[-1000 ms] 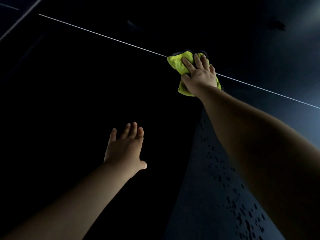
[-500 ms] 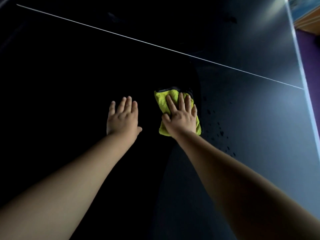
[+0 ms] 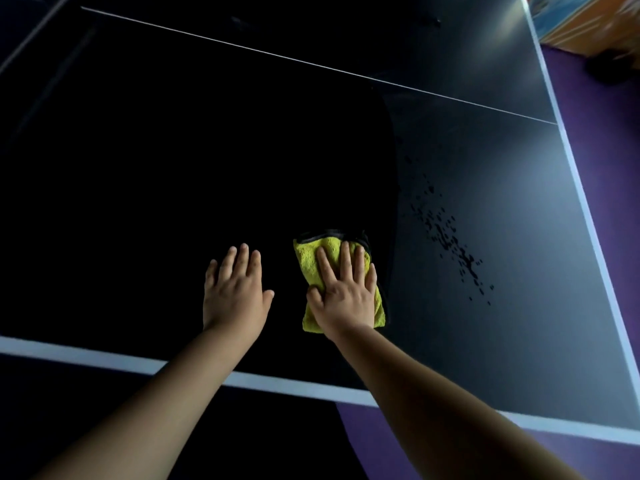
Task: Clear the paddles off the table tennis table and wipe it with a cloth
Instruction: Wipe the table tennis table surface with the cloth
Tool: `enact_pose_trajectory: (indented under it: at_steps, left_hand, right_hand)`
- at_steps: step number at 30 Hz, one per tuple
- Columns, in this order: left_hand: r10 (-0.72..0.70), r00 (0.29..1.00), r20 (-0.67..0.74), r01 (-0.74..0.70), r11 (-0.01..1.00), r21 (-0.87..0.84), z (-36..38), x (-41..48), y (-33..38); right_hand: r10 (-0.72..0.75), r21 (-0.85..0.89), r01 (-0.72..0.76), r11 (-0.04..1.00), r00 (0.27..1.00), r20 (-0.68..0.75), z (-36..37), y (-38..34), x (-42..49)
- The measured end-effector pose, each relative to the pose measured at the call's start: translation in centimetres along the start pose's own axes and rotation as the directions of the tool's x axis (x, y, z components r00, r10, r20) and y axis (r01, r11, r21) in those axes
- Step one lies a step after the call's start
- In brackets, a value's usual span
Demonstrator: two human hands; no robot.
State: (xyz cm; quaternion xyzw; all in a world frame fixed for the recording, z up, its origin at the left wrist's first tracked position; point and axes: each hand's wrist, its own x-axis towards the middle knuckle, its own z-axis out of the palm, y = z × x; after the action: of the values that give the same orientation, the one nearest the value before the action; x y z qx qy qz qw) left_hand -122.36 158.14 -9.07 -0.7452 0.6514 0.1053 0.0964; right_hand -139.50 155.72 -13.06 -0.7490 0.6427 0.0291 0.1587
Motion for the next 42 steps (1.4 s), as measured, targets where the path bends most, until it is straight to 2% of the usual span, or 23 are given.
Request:
enact_pose_trajectory:
  at_steps: [9,13,17,19,23,32,42]
  left_hand:
    - [0.046,0.998,0.044,-0.045,0.999,-0.025,1.3,-6.2,1.1]
    - [0.084,0.995,0.052,-0.082,0.996,-0.03,0.8,-6.0,2.6]
    - [0.091,0.995,0.05,-0.088,0.994,-0.057,0.2,-4.3,4.0]
    - [0.092,0.994,0.052,-0.089,0.994,-0.064,-0.2,-2.9,4.8]
    - [0.084,0.994,0.063,-0.077,0.992,-0.1,-1.1,1.7,6.8]
    - [0.075,0.996,0.04,-0.072,0.995,-0.075,-3.7,16.7,14.9]
    - [0.048,0.985,0.169,-0.048,0.999,-0.006,-5.9,28.6,20.1]
  right_hand:
    - [-0.03,0.032,0.031,0.999,0.999,-0.014,2.7,-0.2,-10.0]
    - [0.013,-0.013,-0.013,1.0,1.0,-0.014,2.6,2.0,-12.2]
    - [0.098,-0.083,-0.099,0.992,0.995,-0.012,2.1,3.0,-10.3]
    - [0.162,-0.102,-0.164,0.981,0.986,-0.031,1.2,3.6,-7.0]
    - [0.225,-0.134,-0.216,0.967,0.973,0.052,-2.3,5.8,2.7]
    - [0.105,-0.119,-0.105,0.987,0.994,-0.006,-7.4,12.1,23.9]
    - [0.02,-0.094,-0.029,0.995,0.995,-0.1,-11.7,15.1,44.0]
